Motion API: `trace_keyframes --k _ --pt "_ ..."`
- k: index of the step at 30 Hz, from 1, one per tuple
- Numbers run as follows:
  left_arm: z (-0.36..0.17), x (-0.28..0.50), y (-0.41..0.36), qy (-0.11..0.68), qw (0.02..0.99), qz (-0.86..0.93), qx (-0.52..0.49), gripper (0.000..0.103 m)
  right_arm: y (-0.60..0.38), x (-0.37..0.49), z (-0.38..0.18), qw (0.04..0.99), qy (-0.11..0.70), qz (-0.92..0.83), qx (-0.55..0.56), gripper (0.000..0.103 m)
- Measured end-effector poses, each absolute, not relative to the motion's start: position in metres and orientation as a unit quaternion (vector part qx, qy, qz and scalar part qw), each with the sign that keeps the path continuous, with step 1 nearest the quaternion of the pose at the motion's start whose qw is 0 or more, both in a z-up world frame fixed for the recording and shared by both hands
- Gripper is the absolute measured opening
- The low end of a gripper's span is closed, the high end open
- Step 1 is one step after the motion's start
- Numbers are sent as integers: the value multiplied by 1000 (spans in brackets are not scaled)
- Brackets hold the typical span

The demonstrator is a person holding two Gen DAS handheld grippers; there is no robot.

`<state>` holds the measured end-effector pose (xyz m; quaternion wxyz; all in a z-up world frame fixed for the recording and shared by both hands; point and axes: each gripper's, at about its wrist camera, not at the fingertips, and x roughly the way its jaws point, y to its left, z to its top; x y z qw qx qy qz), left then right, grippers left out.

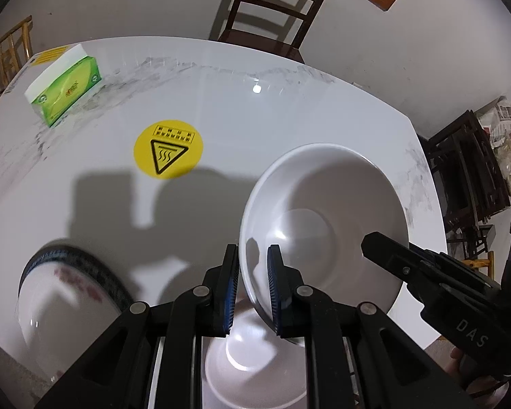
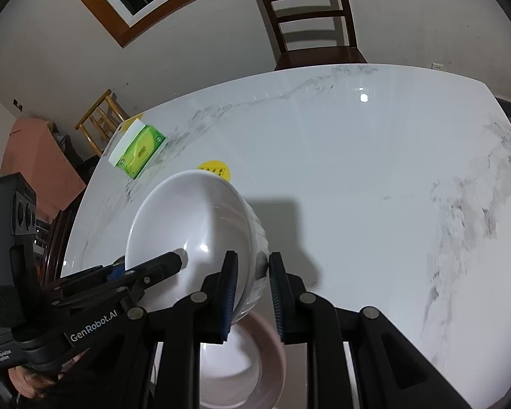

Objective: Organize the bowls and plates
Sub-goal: 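Carry the 'Rabbit' bowl with the left tool over the pink bowl, then lower the 'Rabbit' bowl into the 'Dog' bowl and open the left tool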

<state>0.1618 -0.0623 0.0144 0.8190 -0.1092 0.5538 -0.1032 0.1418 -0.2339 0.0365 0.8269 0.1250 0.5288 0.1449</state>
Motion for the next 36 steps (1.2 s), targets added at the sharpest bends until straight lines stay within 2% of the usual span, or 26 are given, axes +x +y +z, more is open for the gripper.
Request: trace_keyframes --k 18,36 --pt "16 84 -54 562 815 -101 -98 16 -221 63 21 810 557 152 108 19" --pt "-5 70 -50 579 804 -95 -97 15 -215 42 2 797 575 150 109 19"
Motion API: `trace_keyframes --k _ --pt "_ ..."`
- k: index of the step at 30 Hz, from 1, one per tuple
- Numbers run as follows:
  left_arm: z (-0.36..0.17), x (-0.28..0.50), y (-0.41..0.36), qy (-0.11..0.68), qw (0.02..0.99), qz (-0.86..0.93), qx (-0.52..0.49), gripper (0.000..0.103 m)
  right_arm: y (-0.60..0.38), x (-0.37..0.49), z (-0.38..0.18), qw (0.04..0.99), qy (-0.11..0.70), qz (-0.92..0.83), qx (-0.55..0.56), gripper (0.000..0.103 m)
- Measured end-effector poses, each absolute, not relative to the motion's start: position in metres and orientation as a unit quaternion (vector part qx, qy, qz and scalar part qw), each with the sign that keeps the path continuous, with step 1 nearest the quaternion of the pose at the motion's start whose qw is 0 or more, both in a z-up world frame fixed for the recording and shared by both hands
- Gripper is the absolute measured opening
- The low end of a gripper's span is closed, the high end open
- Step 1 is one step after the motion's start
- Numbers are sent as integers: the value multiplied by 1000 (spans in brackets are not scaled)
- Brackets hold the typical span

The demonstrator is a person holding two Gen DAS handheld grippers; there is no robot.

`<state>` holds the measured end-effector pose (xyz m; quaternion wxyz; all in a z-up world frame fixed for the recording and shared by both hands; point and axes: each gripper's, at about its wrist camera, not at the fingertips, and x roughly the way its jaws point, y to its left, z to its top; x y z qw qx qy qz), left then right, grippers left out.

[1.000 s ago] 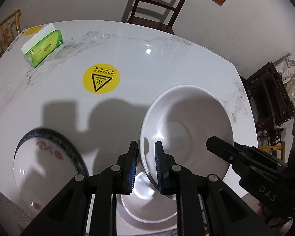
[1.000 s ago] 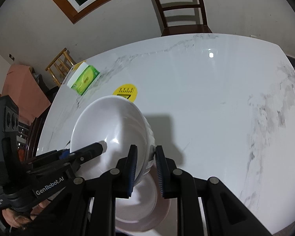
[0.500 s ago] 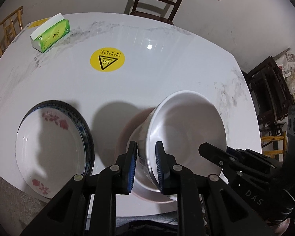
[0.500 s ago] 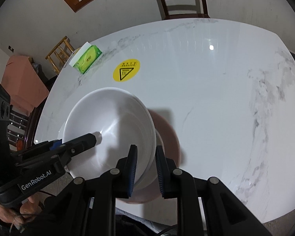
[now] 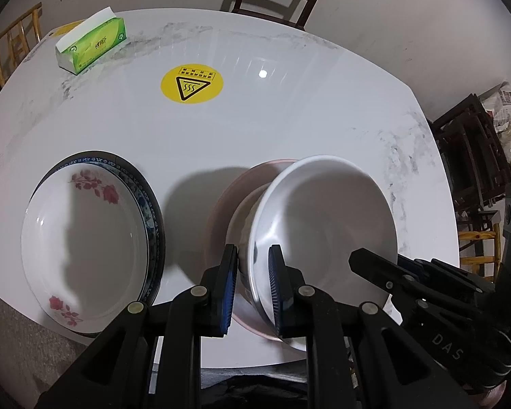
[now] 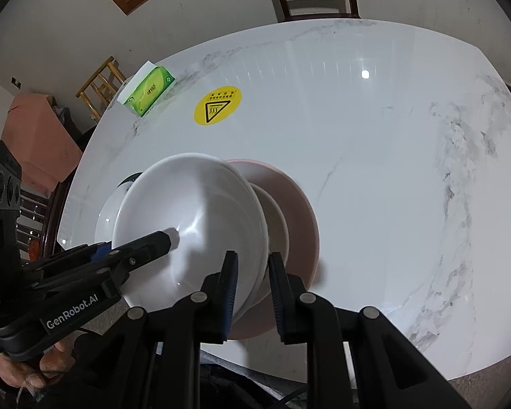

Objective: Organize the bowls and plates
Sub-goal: 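Lower the 'Rabbit' bowl into the 'Dog' bowl and open the left tool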

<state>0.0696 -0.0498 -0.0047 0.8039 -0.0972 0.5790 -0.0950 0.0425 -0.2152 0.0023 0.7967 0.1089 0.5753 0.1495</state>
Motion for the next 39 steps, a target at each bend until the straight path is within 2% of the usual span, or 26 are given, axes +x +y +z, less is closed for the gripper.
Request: trace_keyframes --k 39 --pt "-18 82 -53 586 802 -93 -74 15 -213 54 -13 787 591 143 107 22"
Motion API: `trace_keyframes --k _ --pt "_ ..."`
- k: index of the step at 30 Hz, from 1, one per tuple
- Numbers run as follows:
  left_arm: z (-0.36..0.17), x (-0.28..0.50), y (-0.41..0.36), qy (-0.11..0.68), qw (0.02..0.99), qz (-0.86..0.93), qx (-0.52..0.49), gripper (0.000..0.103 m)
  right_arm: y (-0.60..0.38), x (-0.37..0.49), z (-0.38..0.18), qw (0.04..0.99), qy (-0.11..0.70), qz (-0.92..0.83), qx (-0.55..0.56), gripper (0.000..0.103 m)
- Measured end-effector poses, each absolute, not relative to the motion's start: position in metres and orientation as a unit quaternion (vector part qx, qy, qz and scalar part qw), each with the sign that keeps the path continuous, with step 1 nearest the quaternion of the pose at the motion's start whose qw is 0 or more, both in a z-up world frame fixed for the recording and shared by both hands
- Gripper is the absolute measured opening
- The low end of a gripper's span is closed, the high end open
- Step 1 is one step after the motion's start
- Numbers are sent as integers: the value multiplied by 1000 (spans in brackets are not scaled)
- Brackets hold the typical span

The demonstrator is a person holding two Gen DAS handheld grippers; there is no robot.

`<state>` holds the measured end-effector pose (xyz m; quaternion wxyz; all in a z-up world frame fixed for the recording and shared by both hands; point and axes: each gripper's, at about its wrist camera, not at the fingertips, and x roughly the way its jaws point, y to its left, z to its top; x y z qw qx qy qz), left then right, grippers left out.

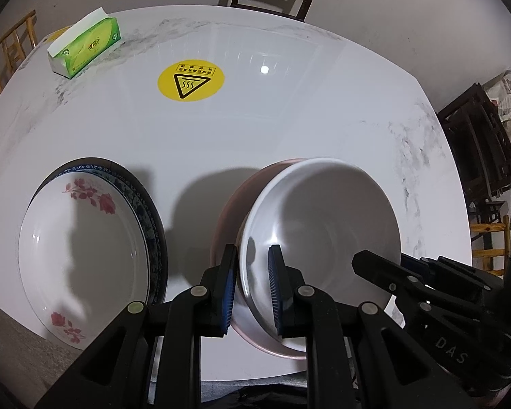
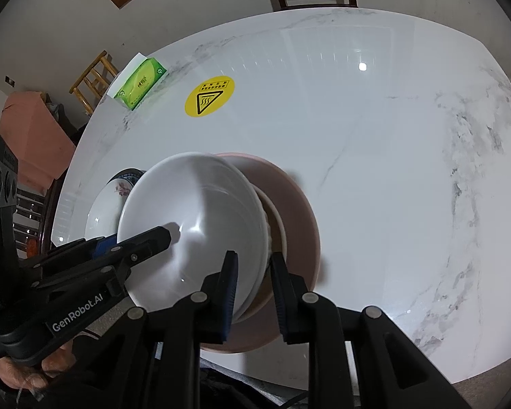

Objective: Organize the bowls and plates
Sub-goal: 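Lower the 'Rabbit' bowl into the 'Dog' bowl and open the left tool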

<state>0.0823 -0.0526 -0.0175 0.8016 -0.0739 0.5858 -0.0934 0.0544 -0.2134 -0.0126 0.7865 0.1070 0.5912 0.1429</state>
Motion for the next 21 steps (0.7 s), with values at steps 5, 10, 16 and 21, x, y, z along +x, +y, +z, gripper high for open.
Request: trace_keyframes --k 5,10,16,21 --pt "-18 82 -52 585 802 -95 -75 15 -212 55 -11 789 590 139 101 22" --pt "-18 82 -51 584 802 -97 -77 15 -213 54 -12 792 588 131 96 22" --pt "-19 82 -52 583 803 -98 -79 15 -214 55 -12 792 588 130 100 22" --pt "-18 82 -50 579 805 -102 -83 18 -216 53 -11 793 587 130 99 23"
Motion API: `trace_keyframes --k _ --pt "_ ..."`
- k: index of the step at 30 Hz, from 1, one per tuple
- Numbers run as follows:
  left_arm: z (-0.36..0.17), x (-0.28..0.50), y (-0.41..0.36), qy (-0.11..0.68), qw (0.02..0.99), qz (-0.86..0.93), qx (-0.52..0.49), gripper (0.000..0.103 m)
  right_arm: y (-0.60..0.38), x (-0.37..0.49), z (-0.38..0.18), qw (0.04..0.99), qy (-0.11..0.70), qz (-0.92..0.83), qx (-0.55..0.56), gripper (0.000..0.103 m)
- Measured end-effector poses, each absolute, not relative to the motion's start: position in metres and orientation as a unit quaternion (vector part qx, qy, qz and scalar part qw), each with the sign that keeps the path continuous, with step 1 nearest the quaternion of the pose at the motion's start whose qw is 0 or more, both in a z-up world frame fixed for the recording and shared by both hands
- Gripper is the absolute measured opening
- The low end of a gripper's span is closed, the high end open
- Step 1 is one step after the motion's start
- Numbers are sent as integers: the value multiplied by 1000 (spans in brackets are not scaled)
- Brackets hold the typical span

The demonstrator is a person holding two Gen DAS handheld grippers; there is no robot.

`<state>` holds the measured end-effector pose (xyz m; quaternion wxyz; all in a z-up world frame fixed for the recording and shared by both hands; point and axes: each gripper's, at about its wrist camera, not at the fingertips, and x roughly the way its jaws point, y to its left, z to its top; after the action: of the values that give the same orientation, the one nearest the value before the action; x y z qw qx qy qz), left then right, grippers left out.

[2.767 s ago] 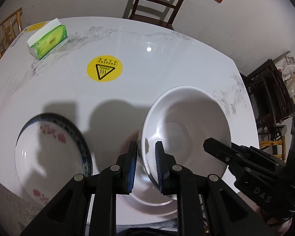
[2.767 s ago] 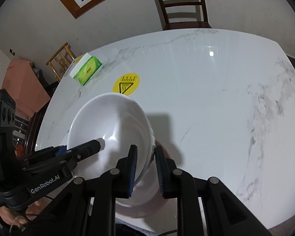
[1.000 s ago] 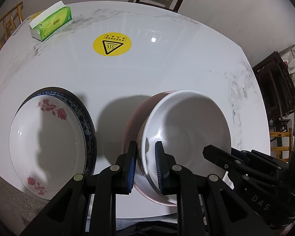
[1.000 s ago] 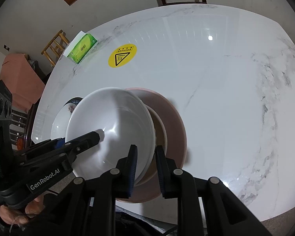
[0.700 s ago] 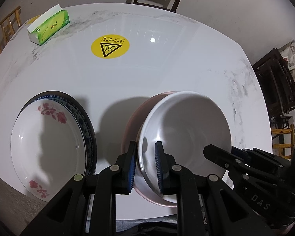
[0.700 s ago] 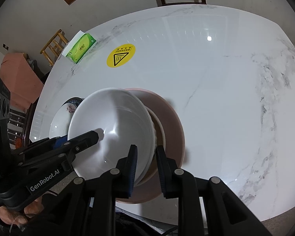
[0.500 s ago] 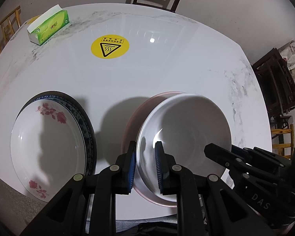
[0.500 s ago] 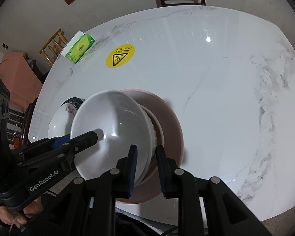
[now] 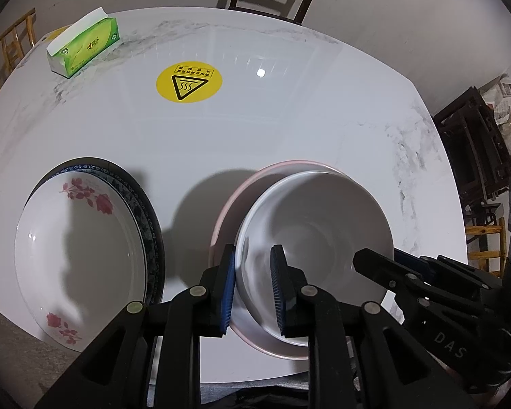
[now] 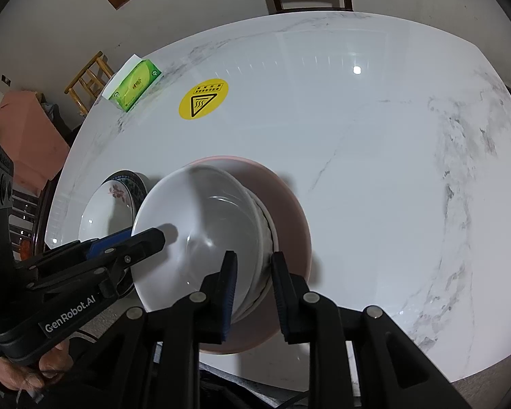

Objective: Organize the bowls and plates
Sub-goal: 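Lower the 'Rabbit' bowl into the 'Dog' bowl and open the left tool, then close both tools on the pink bowl rim holding the nested bowls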

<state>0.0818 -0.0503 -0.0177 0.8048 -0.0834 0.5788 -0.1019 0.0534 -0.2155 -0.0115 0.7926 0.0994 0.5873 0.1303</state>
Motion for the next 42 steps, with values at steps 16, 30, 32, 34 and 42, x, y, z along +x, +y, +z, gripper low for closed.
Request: trace_keyframes --k 16,30,32,34,42 --pt "-1 72 -43 541 827 -115 -101 44 -216 48 -8 802 575 127 98 38" --pt "12 59 -10 509 841 -102 -153 58 -232 44 5 816 555 120 110 45" --pt "12 58 -5 508 841 -99 -158 59 -236 43 6 814 556 121 112 45" --pt "11 57 1 508 840 -93 -167 61 -239 40 8 815 554 124 117 45" --pt "7 53 18 515 829 -85 -201 62 -250 34 9 813 555 116 129 45"
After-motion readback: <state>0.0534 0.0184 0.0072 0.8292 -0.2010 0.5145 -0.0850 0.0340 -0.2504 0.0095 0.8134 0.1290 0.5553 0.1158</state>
